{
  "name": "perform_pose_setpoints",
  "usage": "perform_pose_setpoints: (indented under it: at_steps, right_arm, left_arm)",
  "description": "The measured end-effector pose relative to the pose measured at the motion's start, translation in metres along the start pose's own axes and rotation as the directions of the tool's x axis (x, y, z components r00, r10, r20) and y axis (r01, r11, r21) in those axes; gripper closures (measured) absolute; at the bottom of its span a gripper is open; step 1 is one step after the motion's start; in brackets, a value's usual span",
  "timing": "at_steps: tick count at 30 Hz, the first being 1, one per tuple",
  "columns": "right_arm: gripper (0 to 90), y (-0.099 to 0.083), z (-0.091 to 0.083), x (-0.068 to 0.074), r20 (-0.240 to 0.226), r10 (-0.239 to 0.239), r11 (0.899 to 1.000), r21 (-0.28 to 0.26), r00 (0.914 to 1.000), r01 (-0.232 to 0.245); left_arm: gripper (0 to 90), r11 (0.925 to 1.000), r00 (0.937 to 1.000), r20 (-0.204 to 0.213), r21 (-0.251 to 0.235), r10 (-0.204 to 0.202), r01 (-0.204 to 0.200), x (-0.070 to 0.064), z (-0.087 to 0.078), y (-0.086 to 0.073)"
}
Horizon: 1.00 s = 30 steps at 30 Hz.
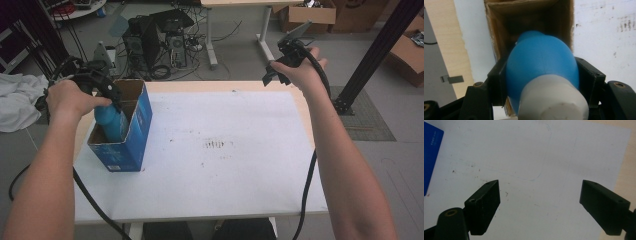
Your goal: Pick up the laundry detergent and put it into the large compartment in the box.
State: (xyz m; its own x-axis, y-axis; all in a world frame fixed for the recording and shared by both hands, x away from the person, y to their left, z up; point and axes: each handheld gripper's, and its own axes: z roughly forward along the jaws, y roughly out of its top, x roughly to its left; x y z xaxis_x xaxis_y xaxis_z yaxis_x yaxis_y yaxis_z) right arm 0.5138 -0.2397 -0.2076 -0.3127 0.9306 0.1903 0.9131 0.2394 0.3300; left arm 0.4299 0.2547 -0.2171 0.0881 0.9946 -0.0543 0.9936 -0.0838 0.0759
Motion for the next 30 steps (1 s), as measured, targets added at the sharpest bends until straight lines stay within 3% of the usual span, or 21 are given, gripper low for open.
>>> perform_pose_setpoints:
  at_steps: [2,16,30]
  right_arm:
    - [16.8,0.0,0.001,-0.001,0.002,0.002,1.0,0.005,1.0,-0.002]
    - [16.7,0.0,0.001,-0.002,0.007,0.0,1.0,0.006,1.0,0.0]
    - [16.8,-0.001,0.001,-0.003,0.007,0.006,1.0,0.006,1.0,-0.006]
  left_arm:
    - [37.7,1.0,1.0,0.0,0.009,-0.005,0.005,0.001,0.011,0.0]
    - [37.7,0.999,0.9998,-0.015,0.044,0.011,-0.011,0.001,0.043,0.0]
    - [37.7,0.9976,0.9994,-0.019,0.063,0.029,-0.028,-0.001,0.055,0.002]
